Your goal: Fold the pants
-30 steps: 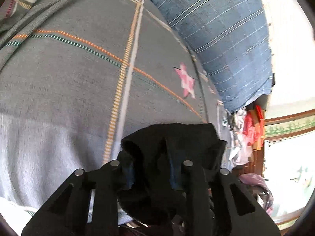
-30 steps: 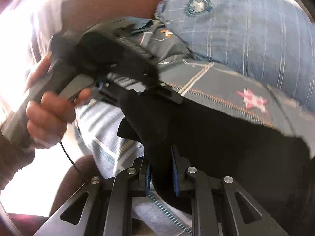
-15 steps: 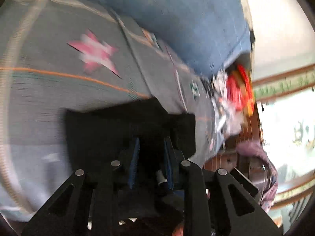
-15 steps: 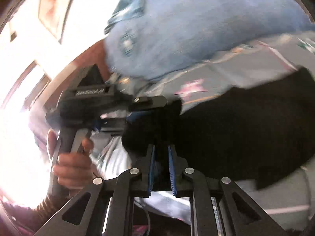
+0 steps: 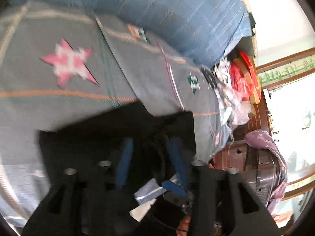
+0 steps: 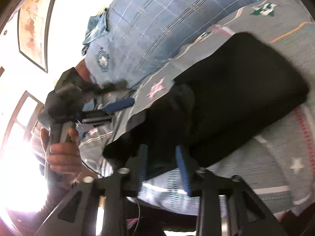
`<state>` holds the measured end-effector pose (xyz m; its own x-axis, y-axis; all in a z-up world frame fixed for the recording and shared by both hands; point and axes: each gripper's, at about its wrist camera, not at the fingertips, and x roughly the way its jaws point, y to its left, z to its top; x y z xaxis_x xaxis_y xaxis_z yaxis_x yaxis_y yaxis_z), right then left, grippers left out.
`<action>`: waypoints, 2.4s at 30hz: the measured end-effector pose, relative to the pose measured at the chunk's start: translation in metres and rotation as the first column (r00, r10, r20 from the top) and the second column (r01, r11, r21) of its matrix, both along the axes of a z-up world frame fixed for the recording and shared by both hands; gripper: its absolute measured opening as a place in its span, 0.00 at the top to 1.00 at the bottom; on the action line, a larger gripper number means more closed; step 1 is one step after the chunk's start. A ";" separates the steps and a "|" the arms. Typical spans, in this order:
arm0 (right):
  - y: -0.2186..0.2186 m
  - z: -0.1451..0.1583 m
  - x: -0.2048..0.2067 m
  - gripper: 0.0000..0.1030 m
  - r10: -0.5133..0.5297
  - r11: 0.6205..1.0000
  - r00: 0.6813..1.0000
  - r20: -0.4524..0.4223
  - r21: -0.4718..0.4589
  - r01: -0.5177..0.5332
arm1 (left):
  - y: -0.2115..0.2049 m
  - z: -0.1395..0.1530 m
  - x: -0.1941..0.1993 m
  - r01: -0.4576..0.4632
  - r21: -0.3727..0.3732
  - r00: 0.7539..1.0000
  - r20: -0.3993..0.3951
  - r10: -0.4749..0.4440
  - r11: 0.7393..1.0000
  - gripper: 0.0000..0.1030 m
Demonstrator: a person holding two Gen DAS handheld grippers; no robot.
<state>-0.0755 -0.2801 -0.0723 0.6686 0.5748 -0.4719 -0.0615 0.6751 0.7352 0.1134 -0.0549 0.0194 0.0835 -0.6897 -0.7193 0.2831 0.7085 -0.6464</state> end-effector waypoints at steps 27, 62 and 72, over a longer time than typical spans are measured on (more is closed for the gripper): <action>0.066 -0.001 0.055 0.84 0.208 0.978 0.978 -0.006 0.027 -0.208 | 0.038 -0.040 -0.023 -0.135 -0.150 0.988 -0.088 0.123 0.979 0.64; -0.060 -0.017 0.039 0.88 -0.141 0.875 0.988 -0.066 0.458 0.156 | -0.089 -0.010 0.002 0.059 0.018 0.995 -0.085 -0.057 0.998 0.84; -0.064 -0.038 0.029 0.82 -0.103 0.934 0.970 -0.222 0.314 0.171 | -0.073 -0.058 -0.005 0.089 0.131 0.981 -0.183 -0.064 0.987 0.79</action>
<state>-0.0467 -0.3444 -0.1107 0.6641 0.6296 -0.4032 0.1841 0.3850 0.9044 0.1084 -0.1280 -0.0383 -0.1034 -0.5820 -0.8066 0.2297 0.7750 -0.5887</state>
